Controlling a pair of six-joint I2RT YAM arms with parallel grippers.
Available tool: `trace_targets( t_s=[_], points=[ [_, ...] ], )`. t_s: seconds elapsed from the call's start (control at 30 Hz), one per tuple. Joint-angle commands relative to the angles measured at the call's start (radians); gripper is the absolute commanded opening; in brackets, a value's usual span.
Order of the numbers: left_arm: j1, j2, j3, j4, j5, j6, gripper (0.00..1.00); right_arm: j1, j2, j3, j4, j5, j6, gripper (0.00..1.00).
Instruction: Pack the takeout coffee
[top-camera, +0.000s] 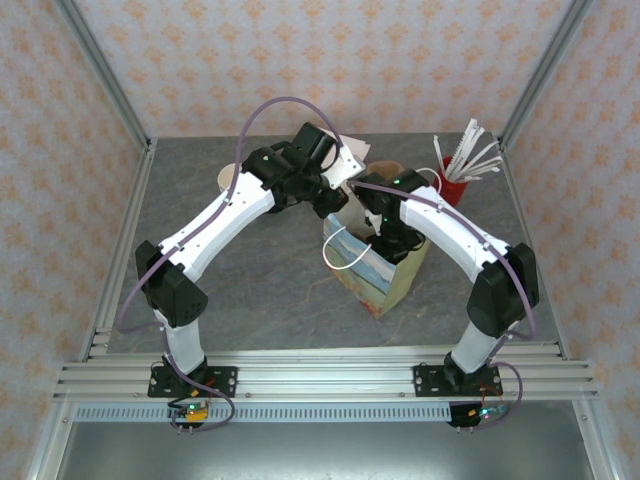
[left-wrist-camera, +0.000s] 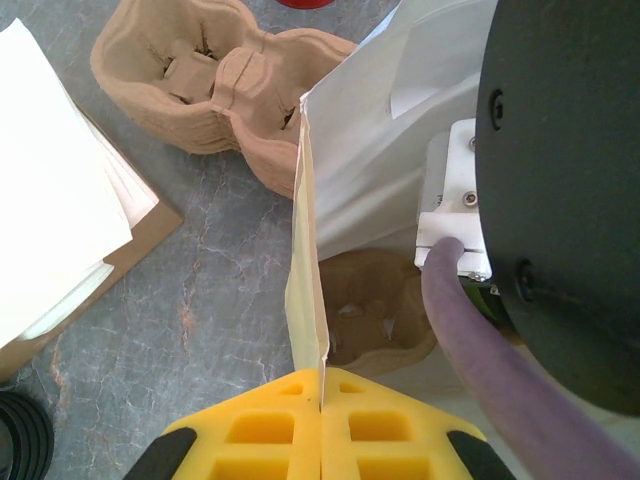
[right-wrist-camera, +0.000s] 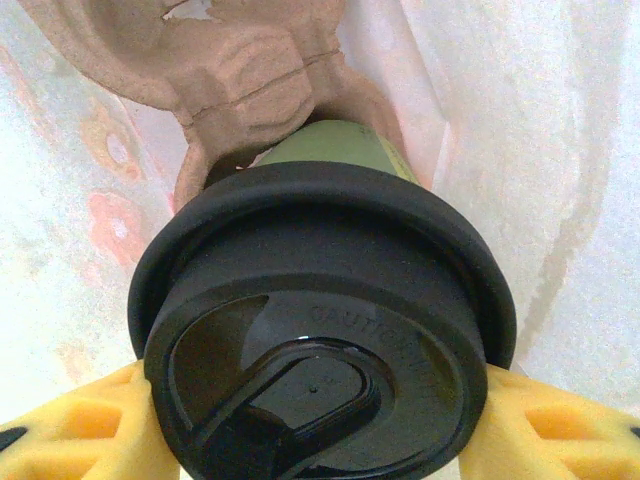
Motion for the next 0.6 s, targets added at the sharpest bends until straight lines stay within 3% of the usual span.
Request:
trace_targets(
  t_s=[0.0,0.57],
  points=[
    [-0.008,-0.002,-0.027,-0.038,-0.023,0.009,0.08,-0.013,0.042,-0.011,0.054,-0.002,-0.012,0.43],
    [-0.009,-0.002,-0.029,-0.037,-0.024,0.006,0.09,-0.013,0.05,-0.056,0.095,0.012,-0.006,0.43]
  ],
)
